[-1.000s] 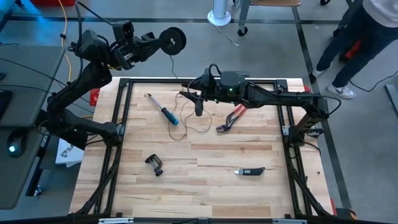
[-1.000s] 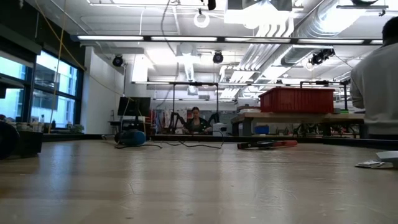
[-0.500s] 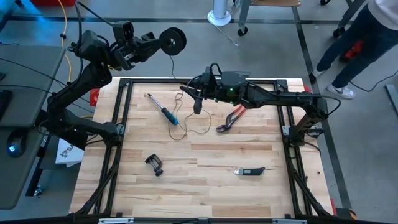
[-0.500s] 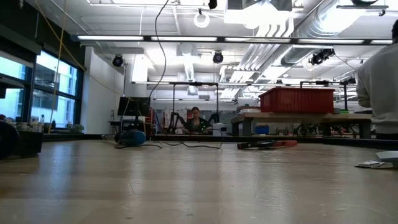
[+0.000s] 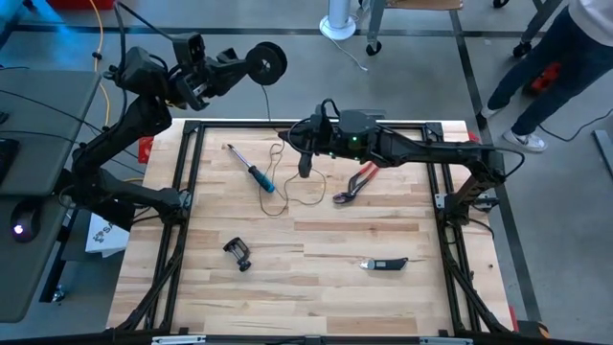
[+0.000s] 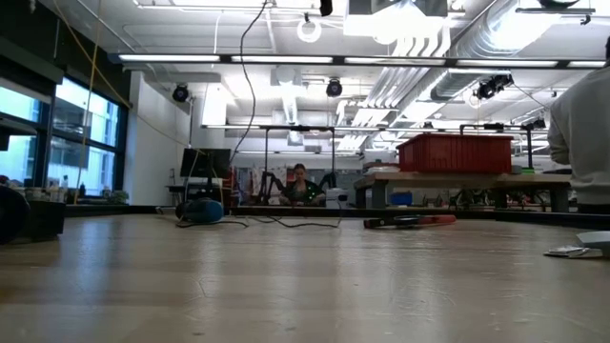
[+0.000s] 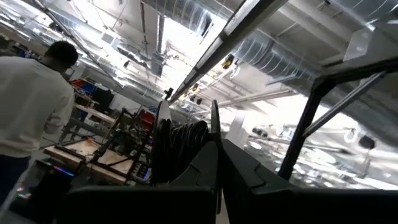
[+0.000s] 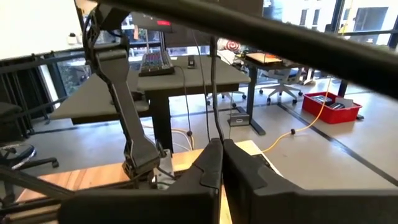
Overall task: Coil cords
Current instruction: Coil the black wire onto the black spool
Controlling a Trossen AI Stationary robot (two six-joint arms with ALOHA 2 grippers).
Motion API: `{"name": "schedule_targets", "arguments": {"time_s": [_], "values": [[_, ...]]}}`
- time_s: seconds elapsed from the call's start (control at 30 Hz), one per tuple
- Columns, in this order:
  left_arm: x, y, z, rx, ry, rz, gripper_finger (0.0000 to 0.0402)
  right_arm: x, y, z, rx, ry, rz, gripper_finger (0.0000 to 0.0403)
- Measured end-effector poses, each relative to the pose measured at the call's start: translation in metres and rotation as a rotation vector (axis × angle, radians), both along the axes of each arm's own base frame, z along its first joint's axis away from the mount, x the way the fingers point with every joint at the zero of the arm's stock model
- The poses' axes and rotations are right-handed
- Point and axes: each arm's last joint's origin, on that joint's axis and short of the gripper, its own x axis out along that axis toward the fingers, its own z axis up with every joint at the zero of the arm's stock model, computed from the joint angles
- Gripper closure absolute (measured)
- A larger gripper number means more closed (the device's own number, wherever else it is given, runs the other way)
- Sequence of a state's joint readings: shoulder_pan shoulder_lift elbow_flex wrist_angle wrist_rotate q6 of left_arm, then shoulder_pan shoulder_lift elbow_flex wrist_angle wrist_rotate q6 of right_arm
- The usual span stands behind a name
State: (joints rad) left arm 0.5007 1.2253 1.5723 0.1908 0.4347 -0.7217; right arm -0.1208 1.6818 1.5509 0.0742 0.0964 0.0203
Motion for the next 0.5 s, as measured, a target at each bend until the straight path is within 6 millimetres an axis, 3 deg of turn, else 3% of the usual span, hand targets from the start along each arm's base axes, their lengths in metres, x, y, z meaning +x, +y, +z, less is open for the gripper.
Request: {"name": "schedule_targets", "arguments": {"time_s": [0.27,0.5], "values": [[-0.029,0.001,-0.008,-0.071,0.175,0.095,0.0401,-0.027,0.020,0.018,0.005,0.072,0.048,0.0402],[-0.054,-0.009,-0.017,-0.167,0.306,0.116,0.0401,-0.064,0.031,0.045,-0.027,0.071,0.031,0.0403]]}}
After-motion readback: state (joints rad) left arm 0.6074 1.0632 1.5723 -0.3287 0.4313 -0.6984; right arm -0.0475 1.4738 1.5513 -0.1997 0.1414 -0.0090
